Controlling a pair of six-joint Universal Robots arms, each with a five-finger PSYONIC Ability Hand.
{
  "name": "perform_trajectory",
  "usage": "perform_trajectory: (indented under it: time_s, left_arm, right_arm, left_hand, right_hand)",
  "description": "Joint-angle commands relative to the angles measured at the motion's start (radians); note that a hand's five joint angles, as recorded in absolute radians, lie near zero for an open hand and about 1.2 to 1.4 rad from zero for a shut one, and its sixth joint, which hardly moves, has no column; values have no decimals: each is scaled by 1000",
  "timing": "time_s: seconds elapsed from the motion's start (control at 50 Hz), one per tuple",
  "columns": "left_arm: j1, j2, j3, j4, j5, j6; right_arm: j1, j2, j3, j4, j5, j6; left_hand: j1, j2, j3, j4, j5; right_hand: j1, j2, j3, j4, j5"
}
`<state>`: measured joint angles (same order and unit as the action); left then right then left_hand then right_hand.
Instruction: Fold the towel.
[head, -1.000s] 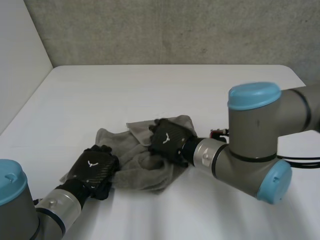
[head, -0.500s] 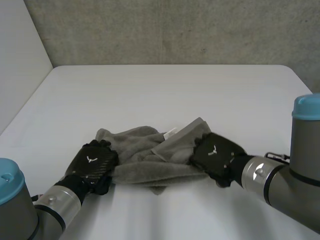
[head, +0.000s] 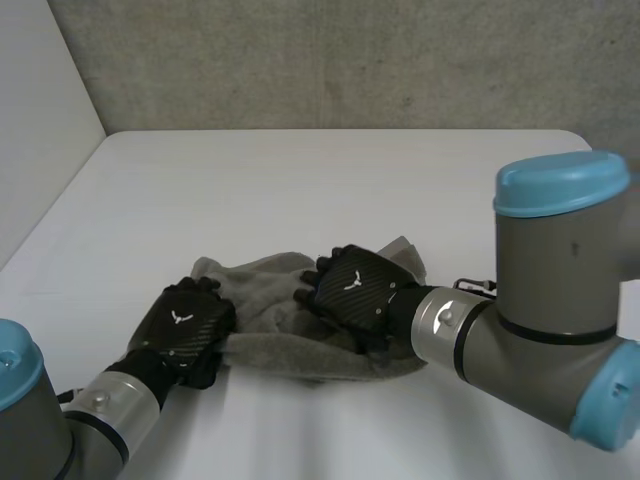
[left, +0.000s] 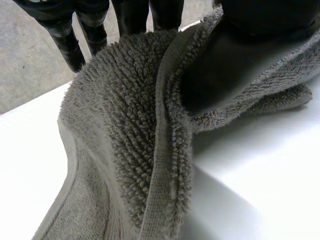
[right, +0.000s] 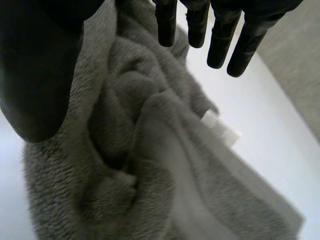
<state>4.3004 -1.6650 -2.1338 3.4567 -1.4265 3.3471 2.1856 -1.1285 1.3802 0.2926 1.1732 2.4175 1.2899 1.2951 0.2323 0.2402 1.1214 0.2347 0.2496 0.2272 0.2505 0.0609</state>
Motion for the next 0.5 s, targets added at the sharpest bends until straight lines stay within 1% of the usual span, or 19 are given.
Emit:
perform_trajectory:
  time_s: [0.02, 0.1, 0.22, 0.26, 0.28, 0.32, 0.34, 0.36, 0.38, 0.4, 0.42, 0.46, 0.48, 0.5]
  left_arm:
    - [7, 45, 0, 1, 0, 0]
    - [21, 87, -1, 4, 0, 0]
    - [48, 140, -14, 10, 0, 0]
    - [62, 146, -14, 18, 0, 2]
    - [73, 148, -15, 24, 0, 2]
    - [84, 146, -14, 27, 1, 2]
    - [90, 148, -14, 27, 1, 2]
    - [94, 146, -14, 28, 1, 2]
    - [94, 146, -14, 29, 1, 2]
    - [96, 146, -14, 29, 1, 2]
    - [96, 146, -14, 29, 1, 2]
    - [96, 146, -14, 29, 1, 2]
    - [96, 146, -14, 29, 1, 2]
    - [98, 146, -11, 29, 1, 3]
  right_arm:
    - [-4, 88, -43, 36, 11, 9]
    - [-17, 122, -70, 65, 13, 3]
    - [-41, 134, -81, 115, 13, -29]
    - [-50, 134, -76, 126, 9, -49]
    - [-50, 134, -76, 126, 9, -49]
    - [-59, 134, -67, 137, 8, -64]
    - [-59, 134, -67, 137, 8, -64]
    - [-61, 134, -64, 149, 8, -75]
    - [-61, 134, -64, 149, 8, -75]
    - [-66, 133, -64, 167, 3, -86]
    - [-66, 133, -64, 168, 3, -86]
    - [-85, 118, -64, 195, -6, -94]
    - [-86, 118, -64, 195, -6, -94]
    - [-95, 105, -70, 203, -13, -94]
  left_hand:
    - [-11, -16, -58, -66, -17]
    - [-11, -16, -58, -66, -17]
    - [-11, -16, -58, -66, -17]
    - [-11, -16, -58, -66, -17]
    - [-11, -16, -58, -66, -17]
    - [-11, -16, -58, -66, -17]
    - [-11, -16, -58, -66, -17]
    - [-11, -16, -58, -66, -17]
    - [-11, -16, -58, -66, -17]
    - [-11, -16, -58, -66, -17]
    - [-11, -16, -58, -66, -17]
    - [-11, -16, -58, -66, -17]
    - [-11, -16, -58, -66, -17]
    - [-11, -16, -58, -66, -17]
  right_hand:
    - [-60, -75, -53, -76, -61]
    - [-44, -59, -53, -76, -45]
    - [-26, -41, -53, -76, -27]
    - [49, 35, -53, -76, 49]
    - [50, 35, -53, -76, 49]
    - [205, 190, -53, -76, 204]
    - [205, 191, -53, -76, 205]
    - [325, 310, -53, -76, 324]
    - [326, 311, -53, -76, 325]
    - [553, 538, -53, -76, 552]
    - [555, 540, -53, -76, 554]
    - [981, 966, -53, -76, 980]
    - [983, 969, -53, -76, 983]
    - [1160, 1145, -53, -76, 1159]
